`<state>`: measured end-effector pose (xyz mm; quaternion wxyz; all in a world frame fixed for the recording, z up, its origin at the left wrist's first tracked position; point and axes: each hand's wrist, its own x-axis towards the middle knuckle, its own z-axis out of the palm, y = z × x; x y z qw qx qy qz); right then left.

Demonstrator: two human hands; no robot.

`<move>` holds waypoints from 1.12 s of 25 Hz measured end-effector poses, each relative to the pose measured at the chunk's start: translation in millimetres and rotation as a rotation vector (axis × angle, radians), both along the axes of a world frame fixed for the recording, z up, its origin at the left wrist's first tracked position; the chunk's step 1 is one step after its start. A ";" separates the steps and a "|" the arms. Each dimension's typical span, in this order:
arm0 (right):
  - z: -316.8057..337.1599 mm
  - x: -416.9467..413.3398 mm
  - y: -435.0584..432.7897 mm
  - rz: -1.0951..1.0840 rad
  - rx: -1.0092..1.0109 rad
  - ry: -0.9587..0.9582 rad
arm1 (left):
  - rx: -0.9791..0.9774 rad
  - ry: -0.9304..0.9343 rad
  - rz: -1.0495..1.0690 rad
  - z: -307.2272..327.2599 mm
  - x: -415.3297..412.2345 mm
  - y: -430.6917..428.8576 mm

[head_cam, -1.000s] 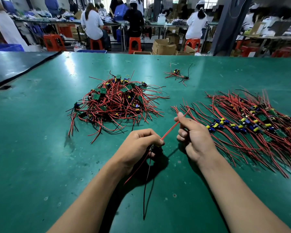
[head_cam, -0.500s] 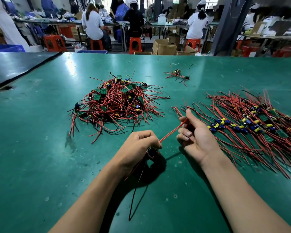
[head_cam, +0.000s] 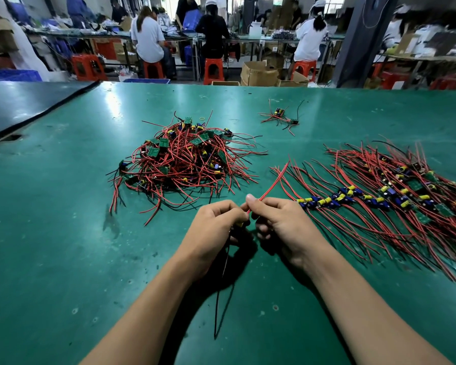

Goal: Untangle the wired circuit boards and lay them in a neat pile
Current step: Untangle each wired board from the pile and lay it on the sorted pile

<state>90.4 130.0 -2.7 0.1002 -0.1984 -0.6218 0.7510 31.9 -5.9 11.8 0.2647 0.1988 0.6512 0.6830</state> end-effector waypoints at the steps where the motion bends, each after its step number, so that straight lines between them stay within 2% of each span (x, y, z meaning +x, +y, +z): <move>1: 0.8 -0.3 2.3 -0.026 -0.034 0.024 | -0.008 0.004 -0.015 1.0 0.5 -0.3; 10: 14.2 -2.4 18.1 -0.183 -0.505 0.080 | -0.063 0.075 -0.093 0.8 0.8 -1.1; 25: 19.0 5.7 40.2 -0.207 -0.852 0.154 | -0.039 0.008 -0.137 1.1 1.7 -3.5; 28: 16.9 4.2 36.4 -0.193 -0.779 0.146 | 0.001 -0.043 -0.105 1.5 0.5 -3.3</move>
